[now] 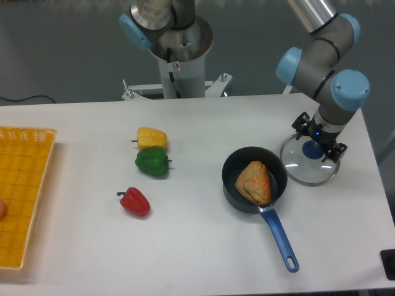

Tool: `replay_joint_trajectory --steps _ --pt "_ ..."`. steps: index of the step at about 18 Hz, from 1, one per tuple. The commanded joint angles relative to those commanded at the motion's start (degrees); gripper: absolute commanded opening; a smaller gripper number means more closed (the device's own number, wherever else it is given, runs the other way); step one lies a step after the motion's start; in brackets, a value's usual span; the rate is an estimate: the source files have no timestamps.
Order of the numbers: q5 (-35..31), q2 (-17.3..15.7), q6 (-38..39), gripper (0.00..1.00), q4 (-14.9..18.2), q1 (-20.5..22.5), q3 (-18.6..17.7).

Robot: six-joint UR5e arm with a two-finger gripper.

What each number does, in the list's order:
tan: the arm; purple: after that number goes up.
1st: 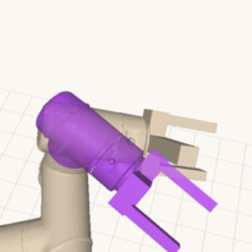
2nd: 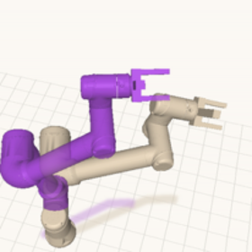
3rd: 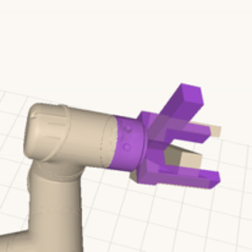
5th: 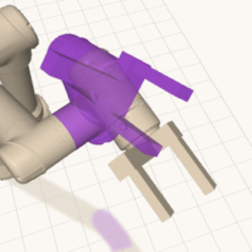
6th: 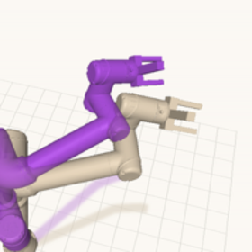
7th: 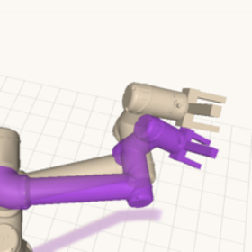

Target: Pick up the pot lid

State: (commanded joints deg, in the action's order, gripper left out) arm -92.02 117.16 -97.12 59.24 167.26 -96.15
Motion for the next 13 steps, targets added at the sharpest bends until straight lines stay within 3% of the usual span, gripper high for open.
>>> replay_joint_trajectory --steps 11,13 --pt "-0.18 0.18 0.18 1.00 0.00 -0.09 -0.18" --pt "-0.26 0.18 0.18 0.93 0.09 -0.09 -0.09"
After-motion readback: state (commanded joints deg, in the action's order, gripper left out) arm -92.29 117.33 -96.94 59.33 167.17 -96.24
